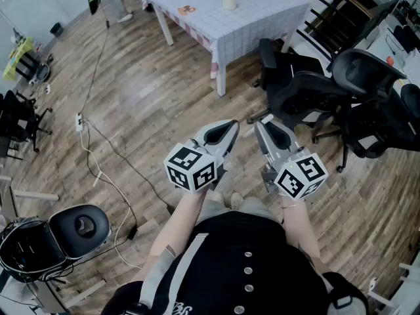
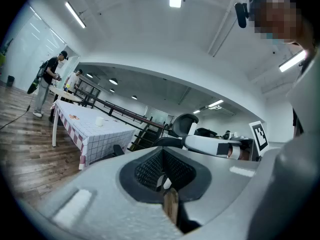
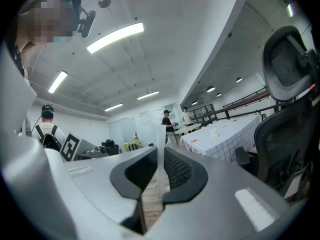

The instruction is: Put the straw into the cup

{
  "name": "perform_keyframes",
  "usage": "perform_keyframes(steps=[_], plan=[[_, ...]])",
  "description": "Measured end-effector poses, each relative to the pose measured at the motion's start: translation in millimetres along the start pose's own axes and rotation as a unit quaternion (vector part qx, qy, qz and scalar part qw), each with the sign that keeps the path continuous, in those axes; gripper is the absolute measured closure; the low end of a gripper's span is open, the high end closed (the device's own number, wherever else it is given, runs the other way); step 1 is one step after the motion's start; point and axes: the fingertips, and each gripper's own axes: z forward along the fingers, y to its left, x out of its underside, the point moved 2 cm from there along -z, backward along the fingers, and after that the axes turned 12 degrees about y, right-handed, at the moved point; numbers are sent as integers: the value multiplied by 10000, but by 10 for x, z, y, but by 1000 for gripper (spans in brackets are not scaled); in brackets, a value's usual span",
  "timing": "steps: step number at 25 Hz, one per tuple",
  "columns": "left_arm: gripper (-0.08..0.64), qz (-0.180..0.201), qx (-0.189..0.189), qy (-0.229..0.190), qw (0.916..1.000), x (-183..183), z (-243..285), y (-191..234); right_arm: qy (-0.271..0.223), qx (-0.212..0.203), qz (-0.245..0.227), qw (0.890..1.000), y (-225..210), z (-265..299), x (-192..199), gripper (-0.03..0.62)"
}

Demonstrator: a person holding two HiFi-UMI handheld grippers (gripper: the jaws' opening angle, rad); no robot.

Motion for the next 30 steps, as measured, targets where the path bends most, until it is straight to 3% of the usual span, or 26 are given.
perform_keyframes(steps=[16, 30], plan=[[560, -7, 46, -55, 10000, -117, -10, 244, 43, 33, -119, 9999, 59, 236, -28, 552], [560, -23, 40, -28, 10000, -173, -64, 678, -19, 40, 272, 9996, -40, 585, -47, 551]])
